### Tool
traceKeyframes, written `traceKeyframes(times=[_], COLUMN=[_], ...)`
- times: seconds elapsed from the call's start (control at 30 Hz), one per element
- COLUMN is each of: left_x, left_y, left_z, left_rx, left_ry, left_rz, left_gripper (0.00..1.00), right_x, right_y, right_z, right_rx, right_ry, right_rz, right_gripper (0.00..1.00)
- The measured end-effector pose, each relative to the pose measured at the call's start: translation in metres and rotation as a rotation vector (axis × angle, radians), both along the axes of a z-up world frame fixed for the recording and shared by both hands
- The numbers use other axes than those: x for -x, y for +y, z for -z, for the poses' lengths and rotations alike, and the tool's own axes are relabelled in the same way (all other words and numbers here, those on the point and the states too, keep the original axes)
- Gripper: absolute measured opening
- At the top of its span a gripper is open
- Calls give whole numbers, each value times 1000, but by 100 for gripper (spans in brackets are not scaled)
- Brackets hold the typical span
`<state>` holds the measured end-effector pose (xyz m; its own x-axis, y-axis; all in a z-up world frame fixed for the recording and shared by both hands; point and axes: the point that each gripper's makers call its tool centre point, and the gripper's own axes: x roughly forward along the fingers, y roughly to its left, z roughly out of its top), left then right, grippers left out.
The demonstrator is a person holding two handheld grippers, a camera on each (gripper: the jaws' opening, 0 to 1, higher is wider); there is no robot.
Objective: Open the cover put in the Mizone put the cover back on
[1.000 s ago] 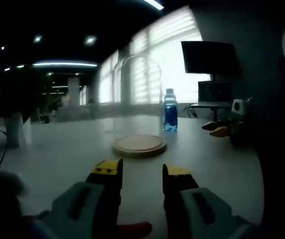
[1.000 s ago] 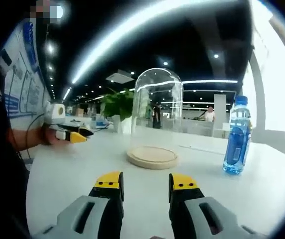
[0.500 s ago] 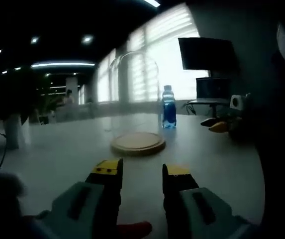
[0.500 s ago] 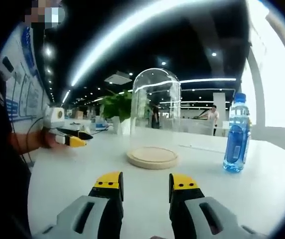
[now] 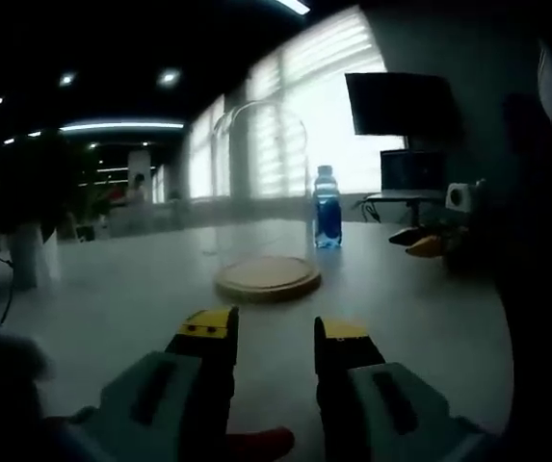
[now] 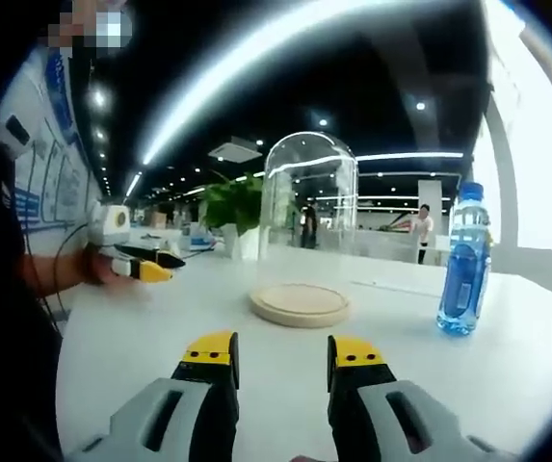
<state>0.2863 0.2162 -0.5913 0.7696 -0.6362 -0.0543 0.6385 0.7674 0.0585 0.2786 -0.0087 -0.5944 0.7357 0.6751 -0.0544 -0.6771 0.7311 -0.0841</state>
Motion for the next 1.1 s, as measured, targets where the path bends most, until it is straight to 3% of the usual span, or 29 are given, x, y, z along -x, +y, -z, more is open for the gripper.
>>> traceKeyframes(times=[0.27,0.4,0.57,0.77,0.97,1.1], left_x=[-2,-6,-6,-14,-15,-19], left_y=[0,-5,-9,0,2,7], left_z=[-3,5,11,9,8,1], left_rx=[17,-31,-62,-4,-16,47], left_ry=[3,17,30,78,60,60], left_rz=[-14,-16,-9,-62,-88,-95], left_gripper=[23,23,23,21,20,20], right_x=[-6,-14,-33,-42,-41,-41], right_y=[-7,-8,-10,-8,-4,-5], right_z=[-1,1,-1,0,0,1], right_rx=[-40,-55,-128,-179,-175,-163], right_ry=[23,55,97,136,141,136], right_rz=[11,17,54,47,36,50], right_gripper=[30,30,30,29,29,28])
